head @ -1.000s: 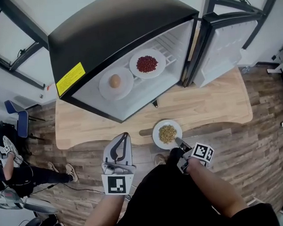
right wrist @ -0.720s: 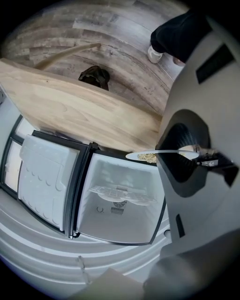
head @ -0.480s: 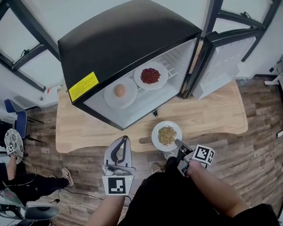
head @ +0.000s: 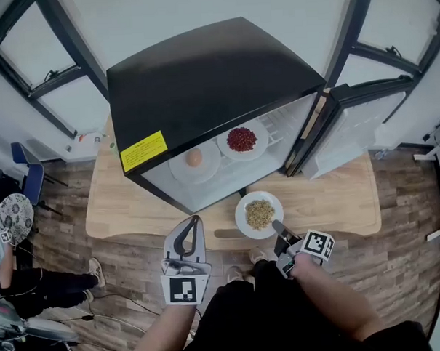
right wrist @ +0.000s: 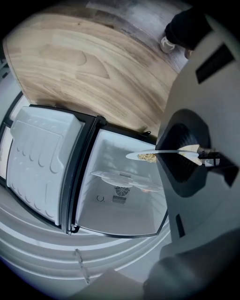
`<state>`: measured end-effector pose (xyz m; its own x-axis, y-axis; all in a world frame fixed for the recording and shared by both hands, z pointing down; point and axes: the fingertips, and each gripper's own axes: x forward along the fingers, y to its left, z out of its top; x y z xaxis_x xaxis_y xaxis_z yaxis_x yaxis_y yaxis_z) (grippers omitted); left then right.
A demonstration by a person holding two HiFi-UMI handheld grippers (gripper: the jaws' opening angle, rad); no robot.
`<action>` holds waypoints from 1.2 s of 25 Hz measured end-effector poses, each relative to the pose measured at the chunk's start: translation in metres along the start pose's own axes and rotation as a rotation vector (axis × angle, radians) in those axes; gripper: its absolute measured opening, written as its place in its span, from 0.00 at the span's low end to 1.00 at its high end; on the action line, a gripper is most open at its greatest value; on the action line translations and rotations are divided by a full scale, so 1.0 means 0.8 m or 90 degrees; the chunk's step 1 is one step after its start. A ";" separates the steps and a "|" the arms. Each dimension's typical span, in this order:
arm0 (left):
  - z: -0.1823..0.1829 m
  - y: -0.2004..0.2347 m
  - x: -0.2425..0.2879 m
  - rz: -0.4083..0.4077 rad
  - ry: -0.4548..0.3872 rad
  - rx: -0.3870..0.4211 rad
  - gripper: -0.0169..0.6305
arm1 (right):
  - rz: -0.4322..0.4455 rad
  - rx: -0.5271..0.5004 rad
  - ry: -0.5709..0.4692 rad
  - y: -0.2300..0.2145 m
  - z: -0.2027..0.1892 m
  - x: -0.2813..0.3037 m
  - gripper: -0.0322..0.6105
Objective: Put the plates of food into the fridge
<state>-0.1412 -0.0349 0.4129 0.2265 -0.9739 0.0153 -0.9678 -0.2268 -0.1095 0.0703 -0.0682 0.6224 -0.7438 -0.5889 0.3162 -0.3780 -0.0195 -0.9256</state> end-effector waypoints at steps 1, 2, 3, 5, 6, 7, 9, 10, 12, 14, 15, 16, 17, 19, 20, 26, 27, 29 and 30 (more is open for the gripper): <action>0.001 0.000 0.003 0.006 0.001 -0.001 0.03 | 0.002 -0.002 0.006 0.002 0.005 0.004 0.10; 0.002 0.000 0.005 0.011 0.002 -0.003 0.03 | 0.004 -0.003 0.014 0.005 0.008 0.008 0.10; 0.004 0.000 0.006 0.017 0.004 -0.004 0.03 | 0.005 -0.005 0.022 0.007 0.010 0.013 0.10; 0.006 0.004 0.008 0.032 0.011 -0.005 0.03 | 0.007 -0.006 0.040 0.011 0.014 0.024 0.10; 0.008 0.007 0.010 0.040 0.012 -0.006 0.03 | 0.008 -0.008 0.047 0.013 0.016 0.028 0.10; 0.011 0.009 0.012 0.048 0.010 -0.006 0.03 | 0.010 -0.010 0.054 0.015 0.019 0.033 0.10; 0.017 0.012 0.016 0.063 0.003 -0.006 0.03 | 0.014 -0.014 0.068 0.021 0.025 0.042 0.10; 0.019 0.013 0.018 0.070 0.001 -0.007 0.03 | 0.017 -0.015 0.074 0.024 0.028 0.046 0.10; 0.021 0.014 0.022 0.084 0.000 -0.010 0.03 | 0.022 -0.017 0.085 0.029 0.035 0.054 0.10; 0.021 0.014 0.024 0.093 0.003 -0.011 0.03 | 0.028 -0.021 0.096 0.035 0.040 0.062 0.10; 0.021 0.015 0.024 0.097 0.007 -0.012 0.03 | 0.031 -0.023 0.102 0.037 0.041 0.066 0.10; 0.022 0.016 0.024 0.102 0.009 -0.014 0.03 | 0.033 -0.026 0.108 0.039 0.042 0.071 0.10; 0.022 0.018 0.023 0.107 0.011 -0.014 0.03 | 0.034 -0.028 0.113 0.041 0.042 0.075 0.10; 0.024 0.022 0.021 0.117 0.013 -0.009 0.03 | 0.035 -0.032 0.123 0.043 0.041 0.085 0.10; 0.024 0.025 0.020 0.121 0.014 -0.005 0.03 | 0.034 -0.033 0.128 0.044 0.041 0.090 0.10; 0.022 0.041 0.017 0.145 0.026 -0.002 0.03 | 0.025 -0.041 0.143 0.046 0.043 0.118 0.10; 0.022 0.044 0.015 0.148 0.027 -0.001 0.03 | 0.026 -0.042 0.146 0.048 0.042 0.123 0.10; 0.023 0.050 0.011 0.157 0.026 0.000 0.03 | 0.029 -0.043 0.150 0.050 0.039 0.131 0.10; 0.023 0.053 0.009 0.162 0.025 -0.001 0.03 | 0.031 -0.043 0.149 0.050 0.038 0.135 0.10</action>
<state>-0.1789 -0.0514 0.3899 -0.0288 -0.9993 0.0255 -0.9932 0.0258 -0.1135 -0.0083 -0.1572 0.6132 -0.8666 -0.3844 0.3182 -0.3687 0.0634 -0.9274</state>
